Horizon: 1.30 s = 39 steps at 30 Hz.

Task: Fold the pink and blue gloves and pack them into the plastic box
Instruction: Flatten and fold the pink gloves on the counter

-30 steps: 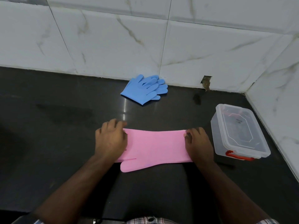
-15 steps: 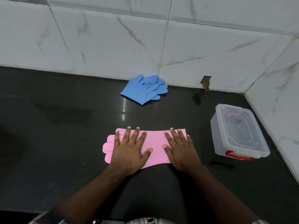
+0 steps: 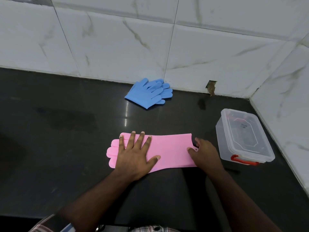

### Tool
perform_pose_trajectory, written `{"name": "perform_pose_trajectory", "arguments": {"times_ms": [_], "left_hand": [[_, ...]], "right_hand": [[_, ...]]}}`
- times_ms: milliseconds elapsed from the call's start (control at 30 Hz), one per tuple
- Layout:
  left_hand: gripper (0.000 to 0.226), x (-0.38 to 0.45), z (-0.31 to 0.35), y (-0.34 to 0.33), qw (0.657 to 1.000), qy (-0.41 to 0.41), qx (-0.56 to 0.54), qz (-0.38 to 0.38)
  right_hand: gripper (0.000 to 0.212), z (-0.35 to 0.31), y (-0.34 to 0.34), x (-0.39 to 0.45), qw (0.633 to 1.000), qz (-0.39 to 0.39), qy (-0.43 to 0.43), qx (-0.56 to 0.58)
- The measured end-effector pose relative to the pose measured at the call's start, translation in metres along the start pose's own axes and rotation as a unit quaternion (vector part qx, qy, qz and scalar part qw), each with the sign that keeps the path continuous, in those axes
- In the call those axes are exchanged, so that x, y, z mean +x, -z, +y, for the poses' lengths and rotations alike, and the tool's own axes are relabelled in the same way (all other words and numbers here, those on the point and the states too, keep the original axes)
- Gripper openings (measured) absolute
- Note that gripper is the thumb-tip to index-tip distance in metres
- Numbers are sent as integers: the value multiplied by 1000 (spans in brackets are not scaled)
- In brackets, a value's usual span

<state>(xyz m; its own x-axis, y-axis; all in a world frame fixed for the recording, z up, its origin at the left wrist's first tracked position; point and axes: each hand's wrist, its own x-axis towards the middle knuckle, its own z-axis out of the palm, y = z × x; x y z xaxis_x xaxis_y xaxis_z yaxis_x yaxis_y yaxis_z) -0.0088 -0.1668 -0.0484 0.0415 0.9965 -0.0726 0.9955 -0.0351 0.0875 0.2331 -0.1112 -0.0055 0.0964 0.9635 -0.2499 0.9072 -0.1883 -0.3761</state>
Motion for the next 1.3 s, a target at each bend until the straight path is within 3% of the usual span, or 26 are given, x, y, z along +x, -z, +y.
{"name": "perform_pose_trajectory", "arguments": {"times_ms": [167,433,600,700,767,833,900,1000,1167,1300], "left_hand": [[101,-2,2,3,1000,5,-3,-11],[112,-2,1,5,1000,3,1,-25],[117,-3,2,7,999,5,0,-34],[120,-2,2,8,999,4,1,-46],[122,-2,2,9,998,2,2,-56],[123,-1,2,10,998,2,3,-65],[124,-1,2,11,997,4,1,-75],[122,1,2,13,995,3,-11,-97],[118,10,-15,31,985,-28,-13,-168],[122,13,-26,34,984,-29,0,-178]], "right_hand": [[62,-9,9,4,995,-22,-40,86],[34,-6,14,19,959,-65,-60,271],[81,14,21,24,904,-144,-53,399],[86,22,22,25,878,-205,-37,432],[82,22,23,25,871,-243,-26,427],[80,19,26,22,888,-257,-12,380],[81,15,32,20,908,-250,13,335],[84,13,41,19,913,-232,21,334],[92,11,52,19,922,-265,26,280],[93,4,63,15,936,-261,56,231]]}}
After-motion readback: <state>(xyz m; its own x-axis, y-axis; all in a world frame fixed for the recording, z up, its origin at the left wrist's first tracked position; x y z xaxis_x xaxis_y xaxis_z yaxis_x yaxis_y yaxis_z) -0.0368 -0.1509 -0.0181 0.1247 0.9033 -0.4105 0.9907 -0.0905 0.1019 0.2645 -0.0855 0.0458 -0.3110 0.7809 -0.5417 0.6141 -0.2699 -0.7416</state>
